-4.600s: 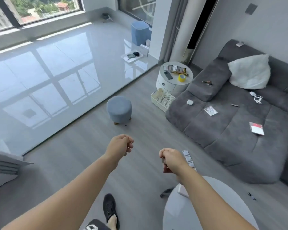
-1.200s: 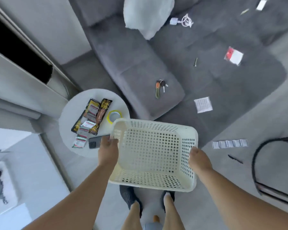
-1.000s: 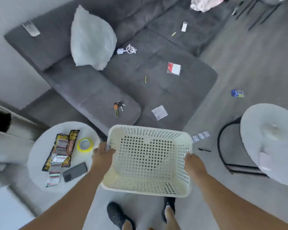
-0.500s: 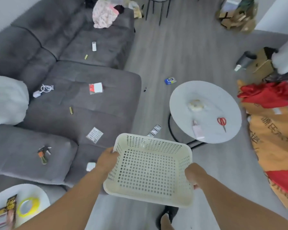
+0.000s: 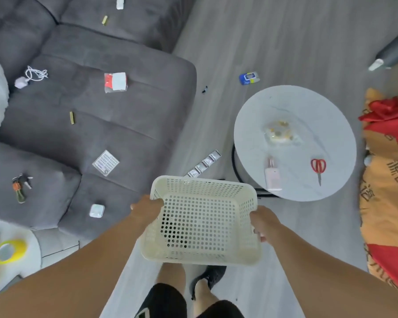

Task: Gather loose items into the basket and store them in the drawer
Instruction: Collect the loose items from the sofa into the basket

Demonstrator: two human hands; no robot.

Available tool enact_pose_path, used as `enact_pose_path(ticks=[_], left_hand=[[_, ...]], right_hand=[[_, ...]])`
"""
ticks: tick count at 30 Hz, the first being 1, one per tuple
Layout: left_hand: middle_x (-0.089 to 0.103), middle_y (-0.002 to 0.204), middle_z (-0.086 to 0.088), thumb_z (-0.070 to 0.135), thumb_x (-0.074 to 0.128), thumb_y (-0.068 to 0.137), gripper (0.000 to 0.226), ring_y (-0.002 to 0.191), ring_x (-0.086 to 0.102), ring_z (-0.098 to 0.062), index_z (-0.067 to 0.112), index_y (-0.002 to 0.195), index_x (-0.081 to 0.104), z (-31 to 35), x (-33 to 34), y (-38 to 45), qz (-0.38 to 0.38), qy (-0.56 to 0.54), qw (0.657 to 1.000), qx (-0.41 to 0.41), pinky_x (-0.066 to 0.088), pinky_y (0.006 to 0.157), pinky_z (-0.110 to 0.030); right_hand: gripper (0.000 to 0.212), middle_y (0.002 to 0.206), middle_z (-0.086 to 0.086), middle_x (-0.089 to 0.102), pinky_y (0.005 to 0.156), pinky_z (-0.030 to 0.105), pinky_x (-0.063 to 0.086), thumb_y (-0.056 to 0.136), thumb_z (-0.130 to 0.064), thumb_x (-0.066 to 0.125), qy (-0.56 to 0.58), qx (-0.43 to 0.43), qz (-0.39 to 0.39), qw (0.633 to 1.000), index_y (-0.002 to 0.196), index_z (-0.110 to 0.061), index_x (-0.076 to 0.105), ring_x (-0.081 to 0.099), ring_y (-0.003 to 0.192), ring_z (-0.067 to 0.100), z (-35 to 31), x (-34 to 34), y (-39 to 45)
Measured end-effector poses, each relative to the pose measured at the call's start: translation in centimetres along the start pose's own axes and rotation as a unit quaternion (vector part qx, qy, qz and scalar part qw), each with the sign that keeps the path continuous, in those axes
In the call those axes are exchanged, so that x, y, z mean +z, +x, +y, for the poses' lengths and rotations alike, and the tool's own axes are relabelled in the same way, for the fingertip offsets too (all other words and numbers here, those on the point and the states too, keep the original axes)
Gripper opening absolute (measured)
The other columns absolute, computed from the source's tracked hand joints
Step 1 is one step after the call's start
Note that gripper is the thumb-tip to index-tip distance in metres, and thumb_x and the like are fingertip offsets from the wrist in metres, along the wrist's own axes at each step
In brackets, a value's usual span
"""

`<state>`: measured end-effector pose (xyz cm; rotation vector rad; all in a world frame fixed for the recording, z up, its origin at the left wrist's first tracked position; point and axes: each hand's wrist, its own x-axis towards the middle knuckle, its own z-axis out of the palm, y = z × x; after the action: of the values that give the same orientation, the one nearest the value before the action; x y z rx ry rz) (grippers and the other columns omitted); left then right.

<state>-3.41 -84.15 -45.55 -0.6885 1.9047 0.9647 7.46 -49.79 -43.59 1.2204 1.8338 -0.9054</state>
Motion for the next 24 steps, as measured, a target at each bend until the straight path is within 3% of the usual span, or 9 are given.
enact_pose_path(ticks=[2, 5, 7, 9, 14, 17, 20, 22, 24], left_hand=[[0.068, 0.119, -0.008, 0.056, 0.055, 0.058, 0.083, 0.099, 0.07, -0.029, 0.018, 0.132, 0.059, -1.4, 0.4, 6.3, 0.0, 0.046, 0.999, -0.023, 0.059, 0.088, -0.047], [0.067, 0.128, -0.007, 0.059, 0.061, 0.058, 0.096, 0.11, 0.066, -0.031, 0.017, 0.143, 0.051, -1.4, 2.9, 13.8, -0.025, 0.033, 0.998, -0.039, 0.055, 0.096, -0.049], [0.063, 0.134, -0.005, 0.057, 0.066, 0.063, 0.089, 0.116, 0.063, -0.03, 0.021, 0.143, 0.049, 0.2, 4.4, 15.9, -0.025, 0.019, 0.998, -0.056, 0.052, 0.098, -0.047], [0.058, 0.131, 0.0, 0.044, 0.07, 0.082, 0.064, 0.117, 0.058, -0.026, 0.022, 0.136, 0.042, 0.1, 6.3, 19.0, -0.038, -0.016, 0.996, -0.077, 0.047, 0.098, -0.043], [0.06, 0.139, -0.005, 0.038, 0.062, 0.088, 0.07, 0.124, 0.057, -0.031, 0.028, 0.152, 0.035, -4.1, 11.9, 31.3, -0.027, -0.061, 0.99, -0.121, 0.043, 0.11, -0.052], [0.064, 0.128, -0.006, 0.033, 0.059, 0.091, 0.064, 0.112, 0.063, -0.03, 0.026, 0.151, 0.035, -6.3, 15.9, 38.0, 0.012, -0.054, 0.989, -0.139, 0.053, 0.097, -0.049], [0.063, 0.13, -0.006, 0.031, 0.057, 0.093, 0.062, 0.107, 0.064, -0.03, 0.027, 0.151, 0.034, -7.9, 18.9, 43.2, 0.053, -0.025, 0.989, -0.135, 0.052, 0.078, -0.04], [0.062, 0.13, -0.007, 0.034, 0.056, 0.09, 0.063, 0.109, 0.064, -0.033, 0.026, 0.149, 0.034, -9.5, 20.6, 46.9, 0.048, -0.002, 0.988, -0.147, 0.055, 0.086, -0.045], [0.061, 0.129, -0.011, 0.036, 0.054, 0.09, 0.063, 0.111, 0.062, -0.035, 0.021, 0.147, 0.034, -10.7, 21.8, 49.4, 0.037, 0.019, 0.985, -0.166, 0.054, 0.097, -0.052]], right_hand=[[0.037, 0.093, 0.01, 0.073, 0.069, 0.043, 0.063, 0.087, -0.012, 0.04, -0.004, 0.016, 0.011, 1.0, 0.11, -0.016, 0.069, 0.065, 0.073, 0.027, -1.4, 0.9, 2.6], [0.044, 0.099, 0.008, 0.069, 0.059, 0.031, 0.046, 0.094, -0.017, 0.041, -0.001, 0.052, 0.034, 0.998, 0.134, -0.012, 0.058, 0.064, 0.077, 0.024, -3.0, 3.3, 8.8], [0.049, 0.107, 0.008, 0.068, 0.058, 0.032, 0.045, 0.095, -0.021, 0.039, -0.005, 0.067, 0.03, 0.997, 0.142, -0.014, 0.053, 0.065, 0.083, 0.025, -3.8, 5.1, 14.2], [0.047, 0.108, 0.008, 0.069, 0.056, 0.031, 0.044, 0.094, -0.022, 0.039, -0.018, 0.07, 0.021, 0.997, 0.137, -0.013, 0.055, 0.065, 0.081, 0.026, -4.6, 7.4, 19.3], [0.051, 0.102, 0.005, 0.069, 0.062, 0.036, 0.05, 0.088, -0.037, 0.039, -0.064, 0.084, -0.007, 0.994, 0.129, -0.014, 0.058, 0.067, 0.08, 0.027, -3.1, 13.1, 36.1], [0.049, 0.102, 0.01, 0.069, 0.065, 0.038, 0.059, 0.095, -0.035, 0.042, -0.081, 0.084, -0.035, 0.993, 0.137, -0.01, 0.048, 0.069, 0.083, 0.026, -3.3, 15.9, 43.6], [0.047, 0.102, 0.009, 0.063, 0.081, 0.043, 0.063, 0.103, -0.031, 0.044, -0.099, 0.065, -0.054, 0.992, 0.144, -0.01, 0.037, 0.066, 0.088, 0.026, -3.2, 18.3, 48.6], [0.048, 0.108, 0.01, 0.064, 0.082, 0.046, 0.064, 0.103, -0.032, 0.043, -0.091, 0.073, -0.058, 0.991, 0.146, -0.012, 0.037, 0.067, 0.091, 0.027, -2.2, 19.8, 52.1], [0.048, 0.11, 0.008, 0.063, 0.072, 0.041, 0.061, 0.104, -0.031, 0.043, -0.092, 0.082, -0.06, 0.991, 0.148, -0.013, 0.035, 0.065, 0.09, 0.026, -0.9, 20.8, 54.0]])
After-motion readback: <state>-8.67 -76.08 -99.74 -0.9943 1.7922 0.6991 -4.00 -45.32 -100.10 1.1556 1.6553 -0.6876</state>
